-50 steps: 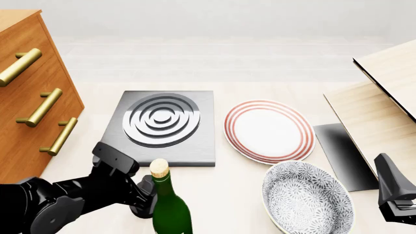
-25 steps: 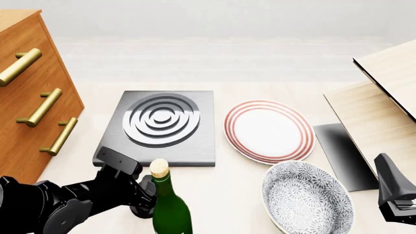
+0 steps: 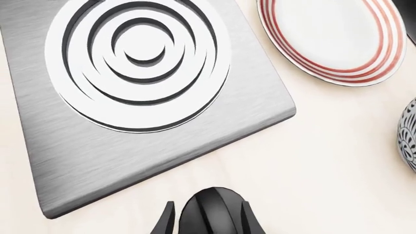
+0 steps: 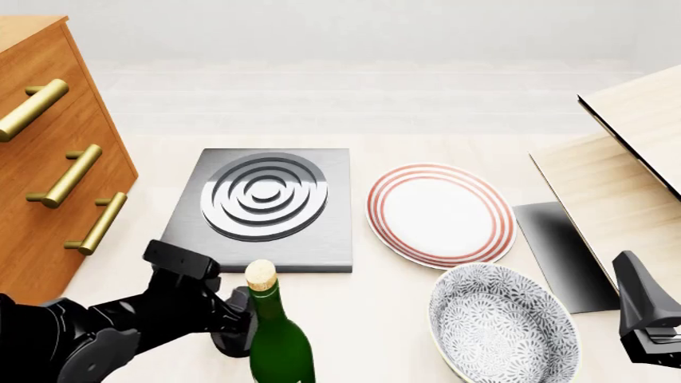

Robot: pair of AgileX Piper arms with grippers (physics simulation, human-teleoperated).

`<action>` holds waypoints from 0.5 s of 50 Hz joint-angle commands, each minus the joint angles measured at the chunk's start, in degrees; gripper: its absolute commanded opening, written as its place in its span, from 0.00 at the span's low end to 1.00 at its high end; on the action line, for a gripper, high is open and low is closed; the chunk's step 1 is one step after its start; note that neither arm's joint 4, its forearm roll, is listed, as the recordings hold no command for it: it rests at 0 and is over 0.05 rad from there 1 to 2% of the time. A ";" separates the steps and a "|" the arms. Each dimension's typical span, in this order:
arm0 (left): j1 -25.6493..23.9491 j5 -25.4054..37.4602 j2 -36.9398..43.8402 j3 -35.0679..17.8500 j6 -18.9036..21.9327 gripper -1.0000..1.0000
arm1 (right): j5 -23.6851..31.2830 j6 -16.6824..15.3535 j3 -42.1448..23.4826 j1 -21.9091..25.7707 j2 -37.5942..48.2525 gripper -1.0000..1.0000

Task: Turn on the stove.

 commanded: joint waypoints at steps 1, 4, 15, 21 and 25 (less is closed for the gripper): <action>8.26 3.49 -3.27 2.45 8.56 1.00 | 0.00 0.00 0.00 -0.01 -0.01 1.00; 10.13 4.13 -4.18 2.45 9.13 1.00 | 0.00 -0.01 0.00 0.00 -0.01 1.00; 13.71 6.82 -7.36 2.02 9.98 1.00 | 0.00 -0.01 0.00 0.00 0.01 1.00; 15.58 7.33 -8.29 2.29 10.86 1.00 | 0.00 -0.01 0.00 0.00 -0.01 1.00; 16.76 6.89 -8.18 2.75 11.22 1.00 | 0.00 0.00 0.00 -0.01 0.00 1.00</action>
